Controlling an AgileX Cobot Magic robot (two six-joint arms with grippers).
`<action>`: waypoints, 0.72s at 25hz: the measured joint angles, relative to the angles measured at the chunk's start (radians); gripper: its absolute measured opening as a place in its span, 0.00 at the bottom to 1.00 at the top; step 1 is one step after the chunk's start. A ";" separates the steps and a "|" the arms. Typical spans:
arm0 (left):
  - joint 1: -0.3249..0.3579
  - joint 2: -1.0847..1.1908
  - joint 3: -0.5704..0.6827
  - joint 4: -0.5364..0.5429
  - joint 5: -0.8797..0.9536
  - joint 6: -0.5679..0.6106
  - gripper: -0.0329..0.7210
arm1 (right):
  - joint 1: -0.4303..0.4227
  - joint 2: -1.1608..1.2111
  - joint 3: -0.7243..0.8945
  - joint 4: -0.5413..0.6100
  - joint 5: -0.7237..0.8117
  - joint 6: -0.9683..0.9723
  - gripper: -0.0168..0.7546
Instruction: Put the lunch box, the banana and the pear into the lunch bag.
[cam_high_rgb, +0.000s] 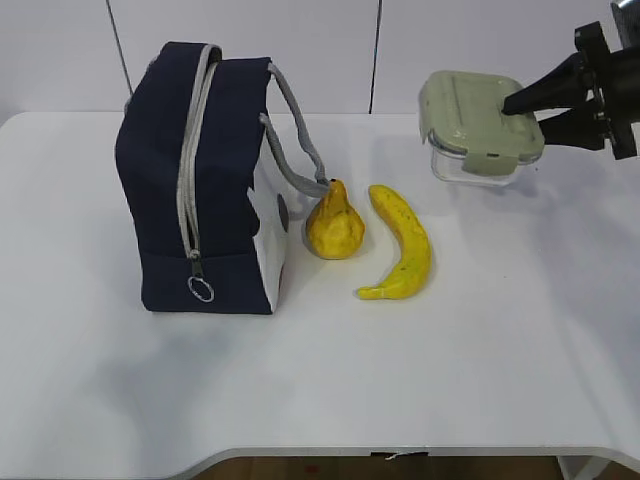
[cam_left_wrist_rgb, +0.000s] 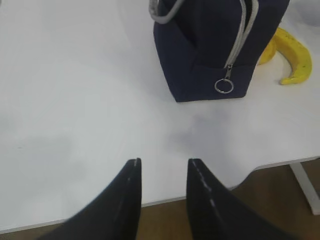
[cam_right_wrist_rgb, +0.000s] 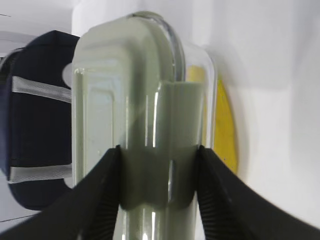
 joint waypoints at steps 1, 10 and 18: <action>0.000 0.037 -0.007 -0.019 -0.006 0.000 0.36 | 0.008 -0.004 0.000 0.008 0.000 0.002 0.47; 0.000 0.414 -0.124 -0.147 -0.125 0.005 0.37 | 0.095 -0.049 0.000 0.048 0.006 0.011 0.47; -0.002 0.767 -0.295 -0.237 -0.154 0.095 0.42 | 0.161 -0.060 0.001 0.120 0.008 0.011 0.47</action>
